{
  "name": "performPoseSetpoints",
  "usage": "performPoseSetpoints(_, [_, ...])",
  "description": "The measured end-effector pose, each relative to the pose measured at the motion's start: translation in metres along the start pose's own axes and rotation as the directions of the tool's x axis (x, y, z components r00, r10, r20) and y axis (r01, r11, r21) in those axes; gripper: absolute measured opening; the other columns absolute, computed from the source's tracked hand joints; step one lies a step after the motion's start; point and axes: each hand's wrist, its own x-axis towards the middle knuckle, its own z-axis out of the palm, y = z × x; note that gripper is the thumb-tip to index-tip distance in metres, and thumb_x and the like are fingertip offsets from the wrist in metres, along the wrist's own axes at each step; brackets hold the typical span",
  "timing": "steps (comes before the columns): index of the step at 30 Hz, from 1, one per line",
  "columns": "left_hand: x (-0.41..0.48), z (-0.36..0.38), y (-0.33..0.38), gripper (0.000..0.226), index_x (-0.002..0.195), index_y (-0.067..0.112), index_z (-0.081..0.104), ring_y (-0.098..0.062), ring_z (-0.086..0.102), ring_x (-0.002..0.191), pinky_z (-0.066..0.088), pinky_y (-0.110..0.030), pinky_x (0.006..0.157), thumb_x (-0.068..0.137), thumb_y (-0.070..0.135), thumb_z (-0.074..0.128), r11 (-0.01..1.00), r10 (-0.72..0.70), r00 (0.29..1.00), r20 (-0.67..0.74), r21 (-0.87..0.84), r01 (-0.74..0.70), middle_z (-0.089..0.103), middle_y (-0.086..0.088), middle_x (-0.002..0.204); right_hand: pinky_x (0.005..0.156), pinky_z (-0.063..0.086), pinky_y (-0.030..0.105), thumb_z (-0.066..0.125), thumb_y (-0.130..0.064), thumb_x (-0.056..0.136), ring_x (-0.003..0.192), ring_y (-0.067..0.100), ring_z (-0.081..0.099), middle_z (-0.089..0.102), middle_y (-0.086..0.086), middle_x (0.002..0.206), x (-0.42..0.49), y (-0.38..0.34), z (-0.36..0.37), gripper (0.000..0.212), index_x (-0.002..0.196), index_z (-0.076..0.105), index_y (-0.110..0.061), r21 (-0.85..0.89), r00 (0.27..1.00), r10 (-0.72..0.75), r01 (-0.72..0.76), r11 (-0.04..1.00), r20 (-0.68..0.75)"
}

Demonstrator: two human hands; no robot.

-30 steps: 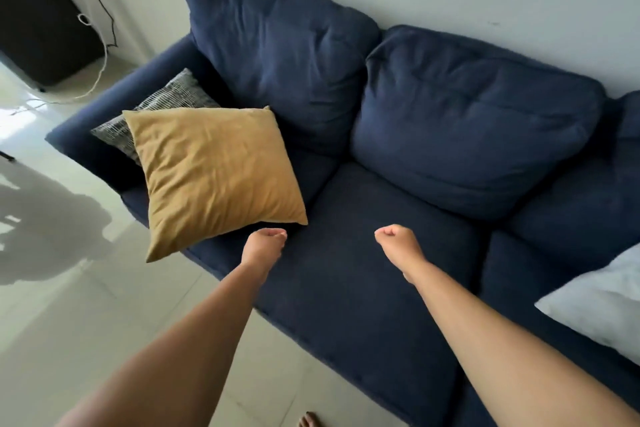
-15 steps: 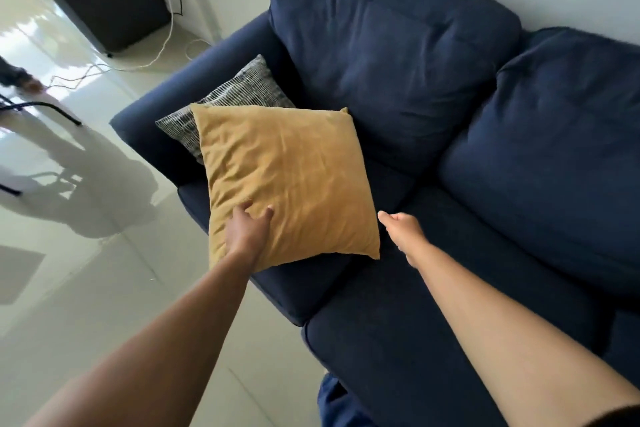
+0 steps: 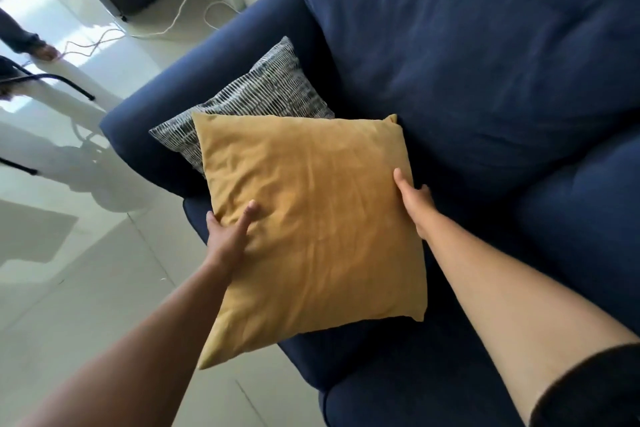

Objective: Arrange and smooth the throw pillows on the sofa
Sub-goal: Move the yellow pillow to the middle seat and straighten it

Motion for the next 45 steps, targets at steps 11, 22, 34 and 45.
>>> performPoseSetpoints(11, [-0.035,0.014,0.057,0.030,0.095,0.025,0.072,-0.010,0.073,0.082,0.054,-0.023,0.066,0.074,0.042,0.086,0.987,0.096,0.991,0.094,-0.141,-0.082,0.078,0.008,0.088,0.099,0.046,0.050,0.050,-0.092,0.067,0.110,0.026,0.062,0.069,0.003,0.115,-0.027,0.020,-0.037,0.071,0.111,0.064,-0.037,0.381,0.961,-0.052,-0.059,0.923,0.273])
performPoseSetpoints(22, [-0.148,0.103,0.194,0.005,0.086,0.026,0.075,0.003,0.071,0.073,0.055,-0.013,0.065,0.085,0.024,0.080,0.834,0.372,0.651,0.661,0.069,-0.547,0.077,0.017,0.078,0.112,0.036,0.047,0.071,-0.073,0.067,0.139,0.023,0.040,0.031,0.006,0.160,-0.124,0.052,-0.164,0.113,0.157,0.019,-0.028,0.243,0.913,-0.232,0.321,0.915,-0.335])
performPoseSetpoints(34, [-0.297,0.182,0.236,0.037,0.115,0.033,0.072,-0.012,0.067,0.103,0.051,-0.041,0.101,0.080,0.043,0.079,0.312,0.221,0.168,0.961,0.093,-0.945,0.074,0.012,0.106,0.101,0.039,0.017,0.088,-0.052,0.061,0.125,-0.004,0.043,0.048,-0.016,0.140,-0.234,0.028,-0.294,0.117,0.155,0.021,-0.036,0.004,0.787,-0.553,0.576,0.817,-0.274])
performPoseSetpoints(45, [-0.326,0.189,0.242,0.044,0.124,0.028,0.070,-0.026,0.059,0.099,0.038,-0.040,0.088,0.082,0.036,0.078,-0.257,0.596,-0.216,0.773,-0.072,-0.964,0.062,0.001,0.099,0.071,0.052,0.011,0.079,-0.028,0.082,0.088,-0.002,0.070,0.075,-0.018,0.095,-0.282,0.070,-0.276,0.023,0.088,0.071,-0.048,0.297,0.634,-0.390,0.707,0.642,-0.668])
